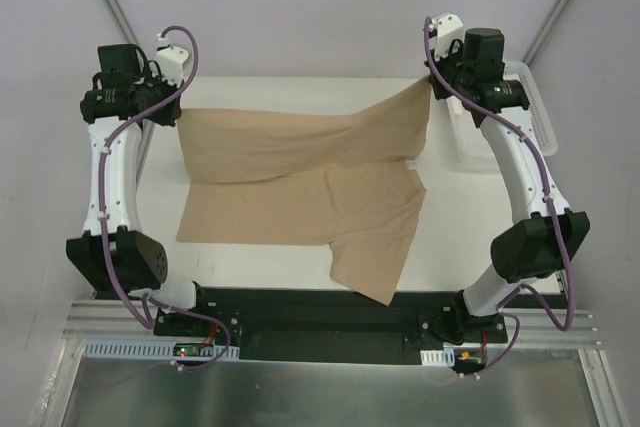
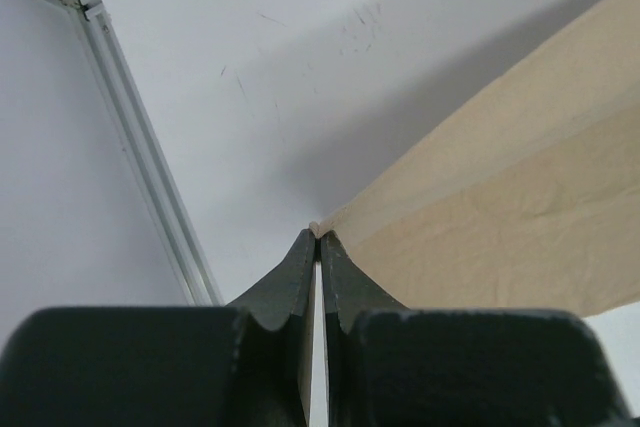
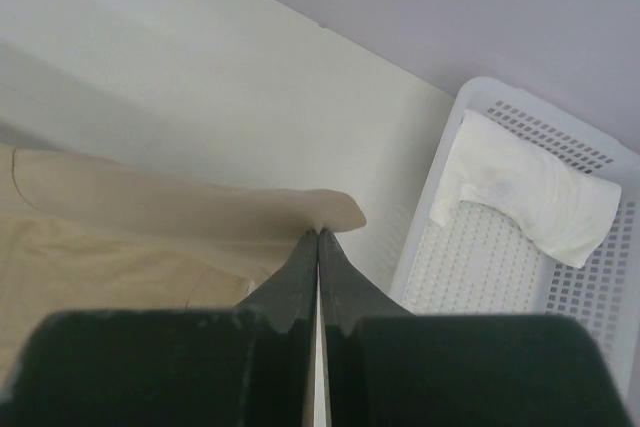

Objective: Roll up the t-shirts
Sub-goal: Flatten out the T-shirt at the center of the board, then fold the T-shirt at the center of the board.

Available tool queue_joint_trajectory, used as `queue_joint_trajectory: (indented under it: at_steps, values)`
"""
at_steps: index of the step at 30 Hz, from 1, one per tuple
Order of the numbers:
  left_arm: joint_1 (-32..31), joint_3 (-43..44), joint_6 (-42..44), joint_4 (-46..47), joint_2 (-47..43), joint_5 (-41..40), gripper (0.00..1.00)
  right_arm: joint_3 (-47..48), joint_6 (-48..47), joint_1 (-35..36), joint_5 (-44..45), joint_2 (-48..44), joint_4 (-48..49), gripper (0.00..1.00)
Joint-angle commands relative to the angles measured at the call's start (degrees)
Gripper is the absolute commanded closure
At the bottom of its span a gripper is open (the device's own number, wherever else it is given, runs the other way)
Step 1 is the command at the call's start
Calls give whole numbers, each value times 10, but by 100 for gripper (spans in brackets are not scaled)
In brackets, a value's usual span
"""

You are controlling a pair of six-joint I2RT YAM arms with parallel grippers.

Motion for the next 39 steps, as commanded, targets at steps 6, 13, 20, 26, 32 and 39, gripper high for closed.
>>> queue_joint_trajectory:
  at_steps: [6, 13, 20, 26, 32, 39]
  values:
    - [0, 143, 12, 25, 219, 5, 100, 171, -27, 2, 31, 179, 20, 99]
    - [-2, 336, 0, 26, 409, -7, 100, 296, -57, 9, 62, 361, 68, 99]
    - [-7, 416, -3, 49, 495, -41, 100, 348, -107, 17, 99, 452, 190, 99]
    - [-8, 376, -1, 63, 480, -47, 100, 320, -140, 28, 94, 462, 221, 99]
    - [-12, 328, 9, 64, 458, -41, 100, 270, -143, 27, 89, 434, 214, 99]
    - [-16, 293, 46, 63, 434, -38, 100, 204, -137, 28, 81, 368, 173, 99]
